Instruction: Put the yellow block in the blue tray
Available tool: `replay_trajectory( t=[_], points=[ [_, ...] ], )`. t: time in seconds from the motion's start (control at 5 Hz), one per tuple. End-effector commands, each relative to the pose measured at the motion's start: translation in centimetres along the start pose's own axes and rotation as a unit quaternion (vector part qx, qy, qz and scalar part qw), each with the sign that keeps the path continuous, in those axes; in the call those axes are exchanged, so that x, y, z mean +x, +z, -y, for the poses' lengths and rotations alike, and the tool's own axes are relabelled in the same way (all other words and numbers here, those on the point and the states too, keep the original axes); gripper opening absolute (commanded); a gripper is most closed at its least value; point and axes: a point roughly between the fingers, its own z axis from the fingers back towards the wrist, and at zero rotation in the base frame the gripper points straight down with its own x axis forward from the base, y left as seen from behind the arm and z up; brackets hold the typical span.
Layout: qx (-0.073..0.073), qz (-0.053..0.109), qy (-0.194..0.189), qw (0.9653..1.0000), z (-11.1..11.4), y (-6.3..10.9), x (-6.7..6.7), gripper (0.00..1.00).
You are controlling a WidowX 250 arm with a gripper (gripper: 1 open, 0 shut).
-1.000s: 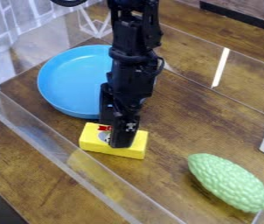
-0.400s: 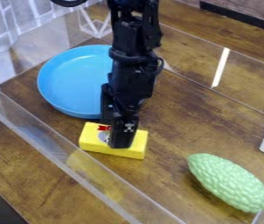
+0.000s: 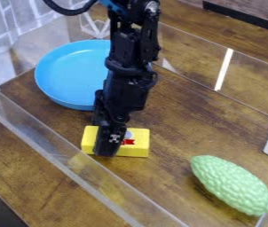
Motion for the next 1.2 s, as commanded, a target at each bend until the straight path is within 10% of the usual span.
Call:
replay_trajectory(
  t=[0.0,1.0],
  points=[
    [-0.017,-0.002,0.019,0.9997,-0.5,-0.3,-0.7,1.00],
    [-0.015,-0.002,0.032,0.9994,-1.0,1.0,-0.1,1.00]
  ],
)
